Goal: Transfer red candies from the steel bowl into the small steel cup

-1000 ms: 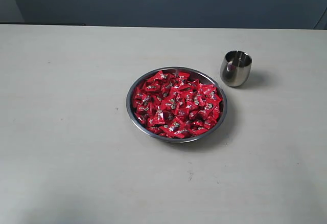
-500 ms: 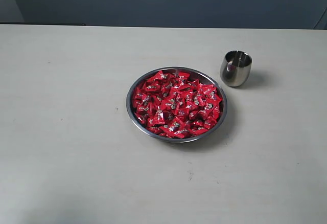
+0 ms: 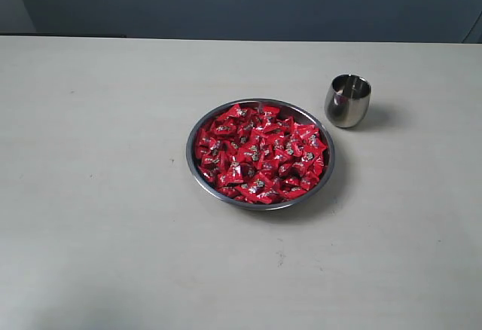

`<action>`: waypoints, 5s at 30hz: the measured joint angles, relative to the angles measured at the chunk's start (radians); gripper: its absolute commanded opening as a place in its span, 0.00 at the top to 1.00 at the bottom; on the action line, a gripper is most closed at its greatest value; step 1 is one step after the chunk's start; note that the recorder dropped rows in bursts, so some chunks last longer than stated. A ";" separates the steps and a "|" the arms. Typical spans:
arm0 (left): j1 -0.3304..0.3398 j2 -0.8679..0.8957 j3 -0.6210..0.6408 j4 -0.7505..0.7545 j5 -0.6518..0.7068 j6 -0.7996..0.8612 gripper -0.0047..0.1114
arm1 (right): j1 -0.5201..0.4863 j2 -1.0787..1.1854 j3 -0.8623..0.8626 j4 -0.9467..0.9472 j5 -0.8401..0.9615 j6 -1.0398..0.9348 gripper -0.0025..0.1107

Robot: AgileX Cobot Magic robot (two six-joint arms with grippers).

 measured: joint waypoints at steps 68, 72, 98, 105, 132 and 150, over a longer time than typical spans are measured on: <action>0.000 0.000 0.000 0.000 0.000 0.000 0.96 | 0.387 1.796 -1.110 0.174 0.983 -0.393 0.61; 0.000 0.000 0.000 0.000 0.000 0.000 0.96 | 0.406 1.864 -1.164 0.154 1.017 -0.326 0.61; 0.000 0.000 0.000 0.000 0.000 0.000 0.96 | 0.615 1.945 -1.294 -0.353 1.030 0.224 0.62; 0.000 0.000 0.000 0.000 0.000 0.000 0.96 | 0.615 2.001 -1.305 -0.352 1.071 0.329 0.62; 0.000 0.000 0.000 0.000 0.000 0.000 0.96 | 0.643 2.046 -1.326 -0.352 1.069 0.317 0.98; 0.000 0.000 0.000 0.000 0.000 0.000 0.96 | 0.643 2.037 -1.545 -0.522 1.287 0.256 0.98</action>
